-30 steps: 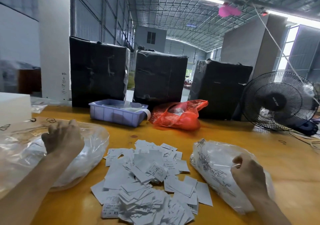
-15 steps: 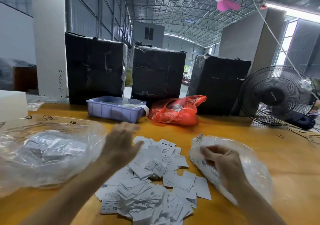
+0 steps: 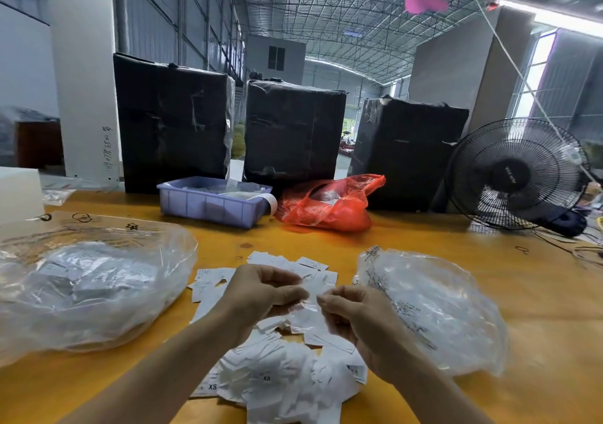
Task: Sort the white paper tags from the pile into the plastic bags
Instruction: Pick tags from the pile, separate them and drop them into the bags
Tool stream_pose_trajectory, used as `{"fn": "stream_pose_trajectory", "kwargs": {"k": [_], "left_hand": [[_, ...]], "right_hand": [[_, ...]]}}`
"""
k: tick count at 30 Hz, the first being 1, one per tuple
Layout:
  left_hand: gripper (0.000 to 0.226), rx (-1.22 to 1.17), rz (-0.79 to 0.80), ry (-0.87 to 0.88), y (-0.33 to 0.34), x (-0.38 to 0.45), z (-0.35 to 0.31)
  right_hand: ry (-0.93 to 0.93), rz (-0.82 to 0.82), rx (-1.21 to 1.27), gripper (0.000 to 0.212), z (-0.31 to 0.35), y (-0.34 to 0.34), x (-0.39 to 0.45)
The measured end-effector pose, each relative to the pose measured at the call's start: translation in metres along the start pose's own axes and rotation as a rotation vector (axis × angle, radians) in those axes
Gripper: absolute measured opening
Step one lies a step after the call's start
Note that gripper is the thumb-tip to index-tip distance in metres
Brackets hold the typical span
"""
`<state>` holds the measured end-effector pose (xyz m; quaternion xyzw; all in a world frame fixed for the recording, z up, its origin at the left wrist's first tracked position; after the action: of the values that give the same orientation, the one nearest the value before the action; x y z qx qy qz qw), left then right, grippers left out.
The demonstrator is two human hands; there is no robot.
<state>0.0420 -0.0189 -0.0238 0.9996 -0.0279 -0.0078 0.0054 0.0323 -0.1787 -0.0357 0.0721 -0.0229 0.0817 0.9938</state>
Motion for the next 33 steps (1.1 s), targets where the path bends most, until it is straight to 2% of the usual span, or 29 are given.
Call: {"fn": "stream_pose_trajectory", "kwargs": {"k": [4, 7, 9, 11, 13, 15, 19, 21, 24, 26, 28, 30, 33], "left_hand": [[0.021, 0.082, -0.043, 0.062, -0.003, 0.0, 0.001], [0.036, 0.099, -0.057, 0.089, -0.003, 0.001, -0.001], [0.051, 0.057, -0.024, 0.053, -0.001, 0.002, 0.001], [0.059, 0.04, 0.082, -0.031, 0.004, 0.0, 0.006], [0.052, 0.075, 0.225, -0.094, 0.01, -0.003, 0.01], [0.036, 0.122, 0.284, -0.097, 0.013, -0.005, 0.013], [0.018, 0.14, 0.142, -0.056, 0.007, -0.001, 0.013], [0.012, 0.139, 0.008, -0.043, -0.003, 0.004, 0.01], [0.009, 0.2, -0.138, 0.021, -0.019, 0.009, 0.006], [0.01, 0.248, -0.186, 0.039, -0.025, 0.01, 0.005], [0.012, 0.343, -0.207, 0.055, -0.027, 0.012, 0.006], [0.01, 0.424, -0.214, 0.085, -0.026, 0.014, 0.007], [0.006, 0.495, -0.233, 0.136, -0.025, 0.015, 0.009]], "right_hand": [[-0.012, 0.024, -0.086, 0.007, 0.0, 0.004, -0.003], [-0.044, -0.015, -0.049, 0.004, 0.0, 0.002, -0.003], [-0.062, -0.054, 0.028, 0.004, 0.001, 0.0, -0.003], [-0.08, -0.074, 0.085, 0.004, 0.002, 0.0, -0.003], [-0.108, -0.089, 0.083, 0.004, 0.002, 0.001, -0.003], [-0.133, -0.099, 0.04, 0.003, 0.001, 0.002, -0.003], [-0.214, -0.138, -0.031, 0.007, 0.002, -0.003, -0.001], [-0.326, -0.22, -0.209, 0.007, 0.004, -0.014, 0.003], [-0.481, -0.254, -0.712, 0.012, 0.0, -0.024, 0.01], [-0.452, -0.162, -0.956, 0.024, -0.012, -0.022, 0.017], [-0.328, -0.057, -1.17, 0.041, -0.024, -0.017, 0.024], [-0.252, -0.009, -1.285, 0.047, -0.03, -0.013, 0.027], [-0.247, -0.043, -1.242, 0.041, -0.031, -0.017, 0.029]]}}
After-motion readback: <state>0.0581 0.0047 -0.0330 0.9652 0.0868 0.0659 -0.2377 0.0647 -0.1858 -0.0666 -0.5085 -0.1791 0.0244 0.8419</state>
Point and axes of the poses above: each hand's wrist, its own x-axis towards the middle knuckle, its own y-axis out of the palm, z = x × y, the point moved 3 cm from there along x, towards the middle knuckle, and after that the axes turned 6 degrees about x, right-handed, at the moved point
